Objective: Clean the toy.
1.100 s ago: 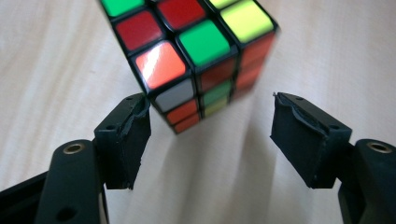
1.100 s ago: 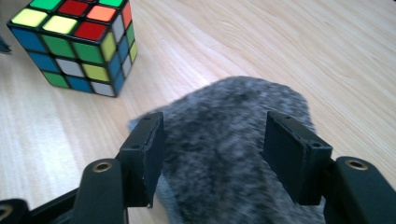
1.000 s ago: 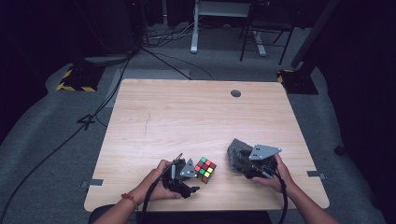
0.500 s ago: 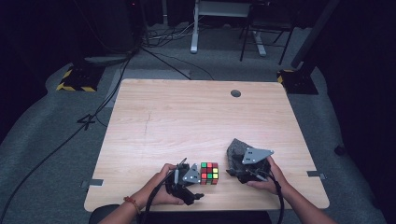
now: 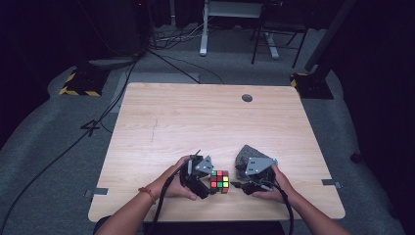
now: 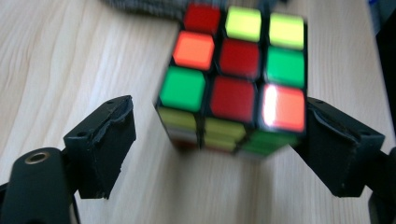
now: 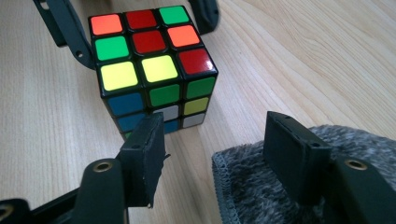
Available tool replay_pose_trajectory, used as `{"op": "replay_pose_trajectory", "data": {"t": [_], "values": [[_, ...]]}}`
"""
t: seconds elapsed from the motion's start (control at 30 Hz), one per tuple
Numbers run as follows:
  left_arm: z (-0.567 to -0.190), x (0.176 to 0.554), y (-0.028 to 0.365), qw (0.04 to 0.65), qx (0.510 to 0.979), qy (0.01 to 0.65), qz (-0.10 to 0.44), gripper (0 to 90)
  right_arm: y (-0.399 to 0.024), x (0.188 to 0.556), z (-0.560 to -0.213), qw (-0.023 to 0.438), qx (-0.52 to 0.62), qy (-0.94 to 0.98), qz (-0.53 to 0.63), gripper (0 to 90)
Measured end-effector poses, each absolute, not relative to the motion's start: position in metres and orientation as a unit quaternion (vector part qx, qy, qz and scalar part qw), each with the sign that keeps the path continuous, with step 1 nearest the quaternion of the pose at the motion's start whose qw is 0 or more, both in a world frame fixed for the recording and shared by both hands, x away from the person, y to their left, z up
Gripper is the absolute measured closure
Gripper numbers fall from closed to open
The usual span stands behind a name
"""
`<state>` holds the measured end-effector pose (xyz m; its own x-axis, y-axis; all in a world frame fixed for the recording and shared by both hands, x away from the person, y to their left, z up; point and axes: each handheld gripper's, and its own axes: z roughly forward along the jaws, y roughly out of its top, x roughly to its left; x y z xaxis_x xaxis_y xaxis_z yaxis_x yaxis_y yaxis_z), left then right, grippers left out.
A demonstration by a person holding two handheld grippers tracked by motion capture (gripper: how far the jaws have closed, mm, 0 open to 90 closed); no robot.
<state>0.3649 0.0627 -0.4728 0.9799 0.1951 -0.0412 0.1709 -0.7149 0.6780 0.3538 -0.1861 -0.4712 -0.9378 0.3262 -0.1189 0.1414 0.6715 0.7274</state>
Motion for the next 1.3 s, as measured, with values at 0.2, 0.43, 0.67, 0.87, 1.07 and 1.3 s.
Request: {"op": "replay_pose_trajectory", "data": {"t": [0.2,0.43,0.67,0.87,1.07,1.3], "values": [[-0.475,0.365,0.049,0.353,0.933,0.067,0.004,19.5,-0.182,0.352,-0.471,0.114,0.120,0.907,0.386,39.2],[-0.478,0.363,0.042,0.341,0.938,0.052,0.016,28.3,-0.180,0.349,-0.472,0.115,0.113,0.908,0.386,40.8],[-0.476,0.362,0.039,0.340,0.939,0.054,0.022,25.6,-0.181,0.348,-0.468,0.114,0.112,0.902,0.400,40.9],[-0.467,0.360,0.038,0.372,0.926,0.051,0.030,30.9,-0.181,0.345,-0.464,0.128,0.116,0.894,0.414,42.6],[-0.466,0.359,0.038,0.365,0.929,0.045,0.038,32.9,-0.182,0.345,-0.460,0.126,0.120,0.890,0.421,43.5],[-0.473,0.363,0.044,0.339,0.939,0.057,0.023,23.4,-0.183,0.350,-0.469,0.128,0.125,0.898,0.401,44.1]]}}
